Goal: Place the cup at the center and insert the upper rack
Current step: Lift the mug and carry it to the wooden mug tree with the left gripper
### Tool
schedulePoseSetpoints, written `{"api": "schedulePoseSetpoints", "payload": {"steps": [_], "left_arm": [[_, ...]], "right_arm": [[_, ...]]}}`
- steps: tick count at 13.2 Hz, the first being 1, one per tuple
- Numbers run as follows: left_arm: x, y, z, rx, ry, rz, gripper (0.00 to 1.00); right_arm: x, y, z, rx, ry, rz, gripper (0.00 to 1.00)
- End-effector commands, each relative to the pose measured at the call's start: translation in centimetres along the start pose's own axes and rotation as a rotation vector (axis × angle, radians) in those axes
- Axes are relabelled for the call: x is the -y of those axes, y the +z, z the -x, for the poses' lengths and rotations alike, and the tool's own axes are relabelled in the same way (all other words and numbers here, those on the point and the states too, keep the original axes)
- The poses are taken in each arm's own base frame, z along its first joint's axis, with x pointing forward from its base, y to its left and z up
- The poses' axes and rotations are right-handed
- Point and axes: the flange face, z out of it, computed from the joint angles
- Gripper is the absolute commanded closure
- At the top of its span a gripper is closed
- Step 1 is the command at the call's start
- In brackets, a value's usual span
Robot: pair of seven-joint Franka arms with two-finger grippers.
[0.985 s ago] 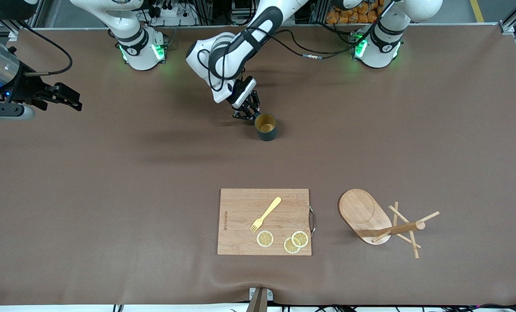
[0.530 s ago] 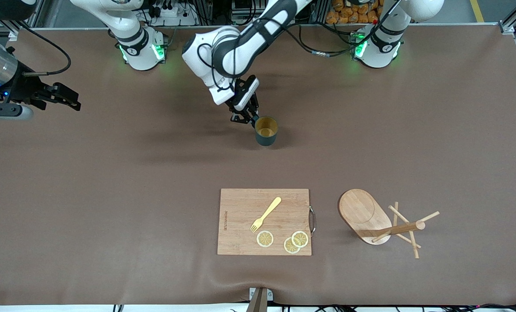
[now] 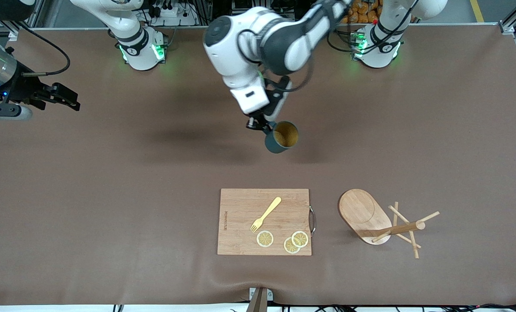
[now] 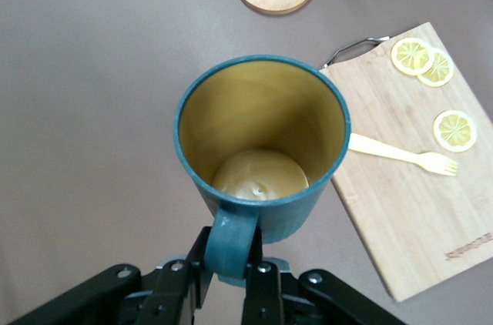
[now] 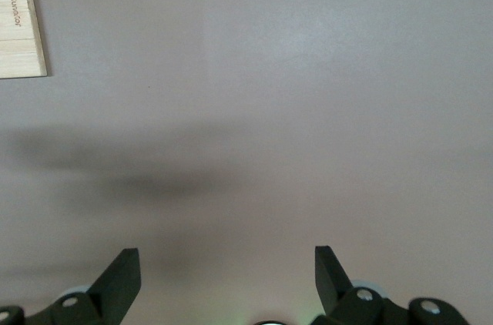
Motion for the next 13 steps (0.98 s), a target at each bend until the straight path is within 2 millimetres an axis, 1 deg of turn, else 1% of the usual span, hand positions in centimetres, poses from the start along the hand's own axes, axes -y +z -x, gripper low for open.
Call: {"api": "schedulePoseSetpoints", "payload": {"steps": [1, 2, 4, 6, 7, 8, 9, 10, 11, 13], "left_arm": [[-0.6, -1.6, -5.6, 0.113, 0.016, -0.024, 1.0], [-1.0, -2.3, -8.1, 0.146, 0.013, -0.02, 1.0], [-1.6, -3.0, -13.1, 0.215, 0.023, -0.014, 1.0], [-2.3, -2.9, -19.1, 0.316, 0.027, -0.007, 1.0], [-2.5, -2.6, -21.7, 0.369, 0.026, -0.004, 1.0], [-2.7, -2.0, -24.0, 0.409, 0.016, -0.002, 1.0], [-2.6, -2.3, -26.1, 0.45, 0.008, 0.011, 1.0], [-2.5, -2.3, -28.0, 0.497, 0.005, 0.025, 1.0], [-2.5, -1.8, -30.3, 0.549, -0.004, 0.033, 1.0], [-2.3, -1.0, -34.1, 0.629, -0.02, 0.059, 1.0]], "right_arm": [[-0.3, -0.3, 0.7, -0.008, -0.009, 0.008, 0.0], [-0.3, -0.3, 0.7, -0.008, -0.009, 0.008, 0.0], [-0.3, -0.3, 0.7, -0.003, -0.009, 0.008, 0.0], [-0.3, -0.4, 0.8, -0.006, -0.007, 0.008, 0.0], [-0.2, -0.5, 0.6, -0.017, -0.009, 0.008, 0.0], [0.2, -0.6, 0.4, -0.034, -0.01, 0.007, 0.0], [0.6, -0.6, 0.3, -0.04, -0.013, 0.006, 0.0], [0.6, -0.5, 0.3, -0.04, -0.013, 0.006, 0.0], [0.5, -0.5, 0.3, -0.04, -0.013, 0.006, 0.0], [0.5, -0.5, 0.3, -0.037, -0.013, 0.007, 0.0]]}}
